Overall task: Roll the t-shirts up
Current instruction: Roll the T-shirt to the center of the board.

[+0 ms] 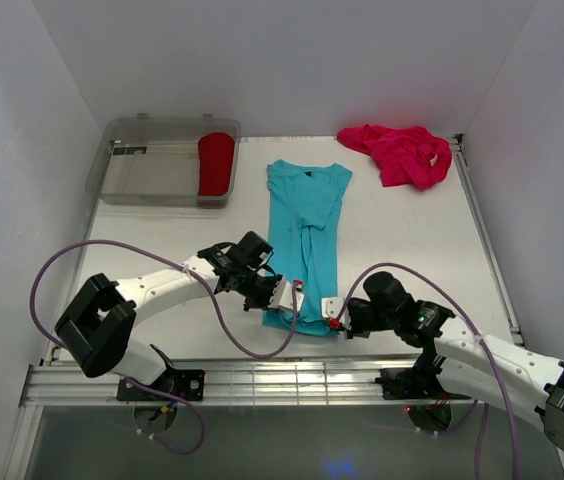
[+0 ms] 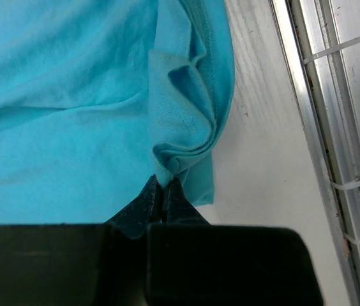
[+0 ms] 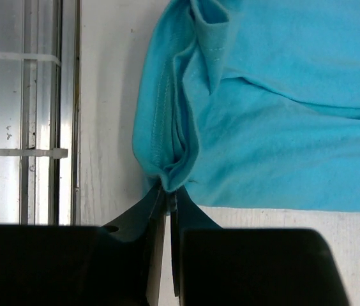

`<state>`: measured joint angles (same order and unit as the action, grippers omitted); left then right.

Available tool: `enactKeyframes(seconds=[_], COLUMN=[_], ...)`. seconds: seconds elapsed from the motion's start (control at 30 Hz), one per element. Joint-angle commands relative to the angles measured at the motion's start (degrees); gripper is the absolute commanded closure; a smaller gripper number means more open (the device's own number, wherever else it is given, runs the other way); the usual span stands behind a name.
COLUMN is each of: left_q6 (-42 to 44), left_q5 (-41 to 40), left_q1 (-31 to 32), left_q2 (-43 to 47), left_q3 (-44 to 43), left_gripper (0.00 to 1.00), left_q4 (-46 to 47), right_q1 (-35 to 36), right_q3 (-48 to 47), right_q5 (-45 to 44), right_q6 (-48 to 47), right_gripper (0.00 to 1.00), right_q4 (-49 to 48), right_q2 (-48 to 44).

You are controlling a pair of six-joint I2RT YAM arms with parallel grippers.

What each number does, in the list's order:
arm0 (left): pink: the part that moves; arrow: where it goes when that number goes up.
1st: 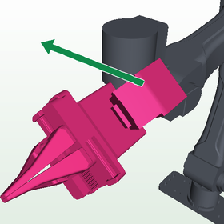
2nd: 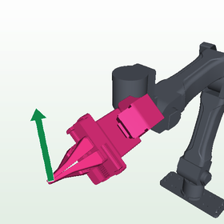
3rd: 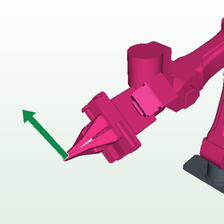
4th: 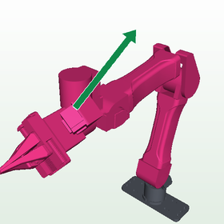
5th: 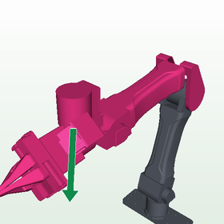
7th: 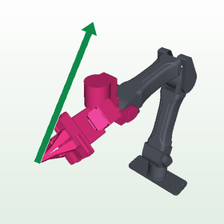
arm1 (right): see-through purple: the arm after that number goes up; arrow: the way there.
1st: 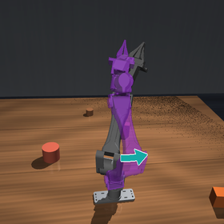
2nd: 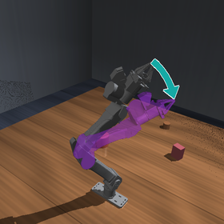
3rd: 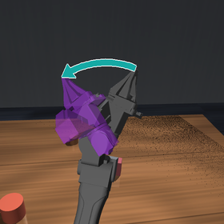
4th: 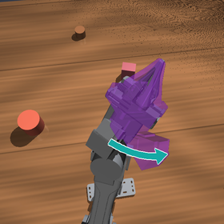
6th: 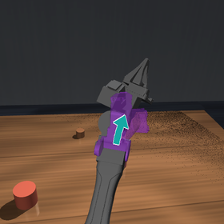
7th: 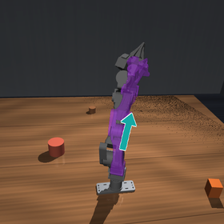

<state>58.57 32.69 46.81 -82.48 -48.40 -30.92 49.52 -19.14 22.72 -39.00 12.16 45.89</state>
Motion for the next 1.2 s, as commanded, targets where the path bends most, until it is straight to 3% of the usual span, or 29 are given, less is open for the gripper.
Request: enactKeyframes(seconds=[0.0, 0.63, 0.7, 0.77, 1.0, 1.17], left_q6=[-3.3, -10.0, -10.8, -11.5, -16.7, -19.5], left_q5=[5.1, 3.6, 2.7, 1.7, -0.6, -1.7], left_q1=[-2.9, -7.0, -7.1, -7.3, -8.3, -9.8], left_q2=[-2.7, -9.1, -9.5, -10.1, -10.3, -10.2], left_q3=[-3.8, -6.1, -6.2, -6.4, -6.8, -8.1], left_gripper=[1.00, 1.00, 1.00, 1.00, 0.82, 0.58], left_q4=[-7.0, -4.0, -2.7, -1.9, 0.0, -1.2], right_q1=[-1.4, -6.9, -7.2, -7.8, -11.2, -13.3], right_q3=[-2.7, -4.1, -4.0, -4.2, -5.7, -6.4], right_q5=[2.1, -5.0, -5.8, -7.0, -8.2, -5.1], right_q6=[3.0, 11.3, 13.0, 14.5, 20.4, 25.3], right_gripper=[0.92, 0.87, 0.70, 0.64, 0.55, 0.56], right_q4=[-3.0, -8.8, -10.3, -11.1, -11.3, -10.9], right_q2=[1.2, 7.8, 8.1, 8.3, 7.8, 6.6])
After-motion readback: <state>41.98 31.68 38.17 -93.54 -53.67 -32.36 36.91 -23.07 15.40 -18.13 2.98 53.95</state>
